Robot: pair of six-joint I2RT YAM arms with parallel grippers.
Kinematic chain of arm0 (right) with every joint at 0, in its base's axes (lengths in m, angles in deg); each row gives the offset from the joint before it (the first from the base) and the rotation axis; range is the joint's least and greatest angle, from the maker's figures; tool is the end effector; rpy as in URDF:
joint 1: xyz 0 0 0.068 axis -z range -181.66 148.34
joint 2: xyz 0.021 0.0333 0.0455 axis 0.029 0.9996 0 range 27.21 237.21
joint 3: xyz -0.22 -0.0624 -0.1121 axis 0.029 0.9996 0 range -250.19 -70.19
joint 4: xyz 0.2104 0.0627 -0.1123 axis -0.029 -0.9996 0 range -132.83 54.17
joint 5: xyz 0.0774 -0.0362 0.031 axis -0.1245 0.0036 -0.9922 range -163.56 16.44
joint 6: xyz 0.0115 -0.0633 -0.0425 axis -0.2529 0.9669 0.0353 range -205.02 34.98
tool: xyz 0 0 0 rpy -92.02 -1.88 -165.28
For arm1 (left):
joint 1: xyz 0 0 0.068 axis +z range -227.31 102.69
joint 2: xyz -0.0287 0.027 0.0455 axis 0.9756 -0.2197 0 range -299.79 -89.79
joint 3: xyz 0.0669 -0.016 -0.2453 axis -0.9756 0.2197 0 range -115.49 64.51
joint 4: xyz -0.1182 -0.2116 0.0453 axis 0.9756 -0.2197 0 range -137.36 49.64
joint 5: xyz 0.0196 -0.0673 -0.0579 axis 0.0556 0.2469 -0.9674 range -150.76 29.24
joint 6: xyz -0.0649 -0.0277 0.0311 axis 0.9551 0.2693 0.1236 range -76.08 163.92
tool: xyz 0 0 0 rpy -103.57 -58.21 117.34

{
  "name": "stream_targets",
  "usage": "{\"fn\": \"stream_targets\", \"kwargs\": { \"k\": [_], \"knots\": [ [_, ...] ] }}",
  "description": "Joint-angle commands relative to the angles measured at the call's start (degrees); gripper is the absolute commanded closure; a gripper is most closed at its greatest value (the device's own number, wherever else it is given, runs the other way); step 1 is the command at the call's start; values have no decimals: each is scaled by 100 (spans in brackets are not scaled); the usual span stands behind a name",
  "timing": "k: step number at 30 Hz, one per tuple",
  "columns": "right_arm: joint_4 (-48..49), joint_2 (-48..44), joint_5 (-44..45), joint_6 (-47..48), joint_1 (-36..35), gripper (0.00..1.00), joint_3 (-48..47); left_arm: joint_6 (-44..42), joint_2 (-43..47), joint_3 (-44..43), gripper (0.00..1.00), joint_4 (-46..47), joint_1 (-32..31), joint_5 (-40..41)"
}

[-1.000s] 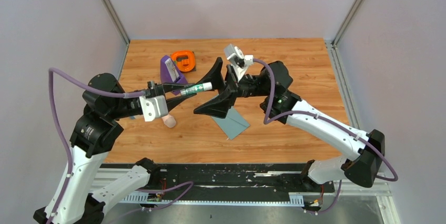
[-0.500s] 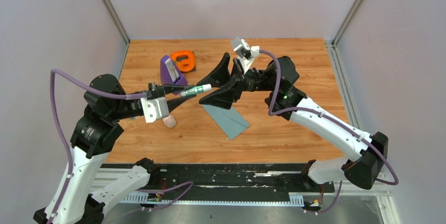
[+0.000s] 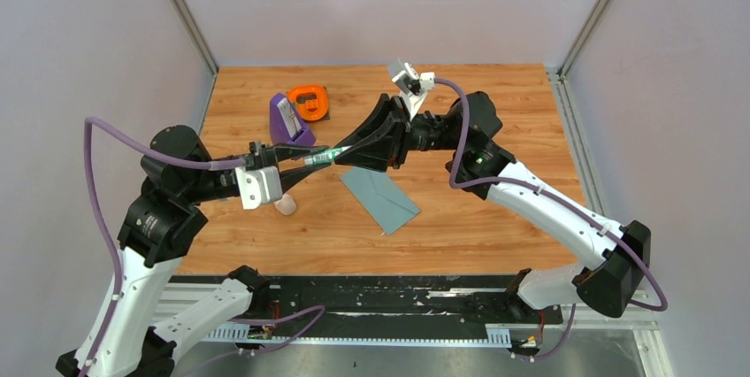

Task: Place the letter into the envelope and seal it

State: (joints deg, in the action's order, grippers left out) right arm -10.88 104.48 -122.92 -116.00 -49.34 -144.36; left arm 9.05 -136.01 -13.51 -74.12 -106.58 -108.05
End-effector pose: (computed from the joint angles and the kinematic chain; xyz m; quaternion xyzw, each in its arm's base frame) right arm 0.1695 0.2600 0.4436 -0.4161 0.4536 0.6579 0.4339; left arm 0.0914 -0.1064 0.4582 0.5860 0.4102 -0.2569 0.6499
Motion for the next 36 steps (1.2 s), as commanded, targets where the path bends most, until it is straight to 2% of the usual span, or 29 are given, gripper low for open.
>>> {"fn": "stream_targets", "kwargs": {
  "k": [1,3,4,7,8,9,10,11,12,13,14,16,20,22,26,30,32,36],
  "knots": [
    [159,16,-87,-152,31,85,-166,-39,10,2,100,96,19,99],
    [129,49,-147,-154,26,98,-219,-107,15,5,100,51,19,93],
    [111,58,-144,-142,30,100,-236,-120,16,10,100,39,19,98],
    [21,64,-130,-82,30,100,-255,-167,36,63,100,23,19,166],
    [-8,68,-127,-61,28,100,-262,-157,39,102,96,38,19,206],
    [-22,68,-126,-62,27,100,-260,-150,57,128,88,87,19,313],
    [-31,68,-126,-50,30,100,-267,-138,63,193,70,123,19,372],
    [-57,73,-118,-36,31,100,-273,-145,78,222,61,183,19,486],
    [-86,69,-110,-13,30,100,-285,-156,87,269,46,206,19,538],
    [-145,62,-90,24,31,100,-289,-158,93,287,39,235,19,638],
    [-232,48,-46,84,31,100,-298,-153,94,316,20,245,19,679],
    [-485,-1,89,282,36,100,-307,-164,106,348,3,240,17,799],
    [-1097,-108,404,514,172,100,-311,-222,184,460,0,201,19,1050],
    [-1949,-126,815,803,292,100,-411,-232,258,542,0,184,19,1184],
    [-4210,-27,2855,1731,618,100,-836,-213,459,833,0,104,19,1509],
    [-5595,336,4980,2344,1045,100,-837,-188,719,1447,0,51,19,2022],
    [-6024,589,5511,2430,1309,100,-746,-159,809,1796,0,95,23,2446],
    [-6345,1135,5855,2474,1731,100,-474,-171,915,2579,0,288,19,3456]
  ]
}}
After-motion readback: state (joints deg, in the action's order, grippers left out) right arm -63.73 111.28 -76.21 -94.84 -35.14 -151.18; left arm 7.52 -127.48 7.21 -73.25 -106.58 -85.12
